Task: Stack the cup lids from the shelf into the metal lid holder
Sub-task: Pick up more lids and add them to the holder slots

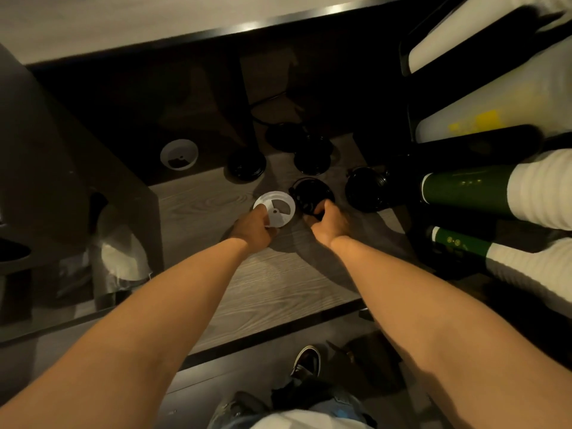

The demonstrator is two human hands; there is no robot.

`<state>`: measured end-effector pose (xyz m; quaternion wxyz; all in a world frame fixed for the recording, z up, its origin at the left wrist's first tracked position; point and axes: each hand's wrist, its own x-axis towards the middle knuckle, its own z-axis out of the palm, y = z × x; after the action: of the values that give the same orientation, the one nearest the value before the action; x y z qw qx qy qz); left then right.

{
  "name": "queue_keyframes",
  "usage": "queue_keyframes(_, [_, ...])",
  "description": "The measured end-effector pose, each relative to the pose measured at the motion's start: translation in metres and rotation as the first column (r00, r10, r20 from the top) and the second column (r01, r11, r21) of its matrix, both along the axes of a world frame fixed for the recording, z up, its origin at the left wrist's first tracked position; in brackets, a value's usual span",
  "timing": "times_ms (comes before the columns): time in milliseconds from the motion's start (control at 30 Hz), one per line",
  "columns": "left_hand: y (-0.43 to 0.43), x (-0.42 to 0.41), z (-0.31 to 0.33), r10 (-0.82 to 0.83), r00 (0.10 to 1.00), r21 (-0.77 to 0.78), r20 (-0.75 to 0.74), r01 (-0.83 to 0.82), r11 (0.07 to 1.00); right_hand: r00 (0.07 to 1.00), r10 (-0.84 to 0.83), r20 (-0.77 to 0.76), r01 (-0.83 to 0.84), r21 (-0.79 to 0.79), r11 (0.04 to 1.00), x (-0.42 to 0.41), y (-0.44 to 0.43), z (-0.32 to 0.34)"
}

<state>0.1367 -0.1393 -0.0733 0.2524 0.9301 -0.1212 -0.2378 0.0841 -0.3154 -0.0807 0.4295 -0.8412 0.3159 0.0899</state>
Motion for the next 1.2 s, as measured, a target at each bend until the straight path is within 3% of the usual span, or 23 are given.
queue_keyframes(167, [0.005, -0.009, 0.016, 0.105, 0.994, -0.149, -0.030, -0.108, 0.983, 0.998, 0.052, 0.041, -0.049, -0.055, 0.997, -0.003, 0.010, 0.015])
queue_keyframes(333, [0.023, -0.007, 0.041, 0.088, 0.995, -0.094, -0.041, -0.091, 0.991, 0.989, 0.113, 0.100, -0.086, -0.241, 0.967, -0.006, 0.025, 0.042])
queue_keyframes(667, [0.078, -0.031, 0.115, 0.159, 0.987, -0.327, 0.012, -0.147, 0.934, 0.932, 0.141, 0.335, -0.056, -0.251, 0.966, -0.037, 0.101, 0.107])
queue_keyframes(800, [0.121, -0.058, 0.138, 0.161, 0.986, -0.425, -0.040, -0.162, 0.891, 0.906, 0.019, 0.423, 0.050, -0.152, 0.987, -0.062, 0.141, 0.135])
queue_keyframes(900, [0.154, -0.076, 0.151, 0.233, 0.949, -0.511, -0.212, -0.311, 0.802, 0.904, -0.034, 0.426, 0.057, -0.040, 0.998, -0.080, 0.171, 0.152])
queue_keyframes(967, [0.173, -0.088, 0.159, 0.264, 0.935, -0.517, -0.236, -0.351, 0.781, 0.892, -0.033, 0.451, 0.020, 0.033, 0.999, -0.091, 0.192, 0.162])
queue_keyframes(1133, [0.219, -0.117, 0.180, 0.329, 0.935, -0.520, -0.133, -0.349, 0.779, 0.861, 0.033, 0.507, -0.077, 0.067, 0.995, -0.105, 0.246, 0.177])
queue_keyframes(1200, [0.236, -0.126, 0.182, 0.383, 0.924, -0.500, 0.006, -0.329, 0.801, 0.863, 0.064, 0.502, -0.105, 0.053, 0.993, -0.106, 0.264, 0.181])
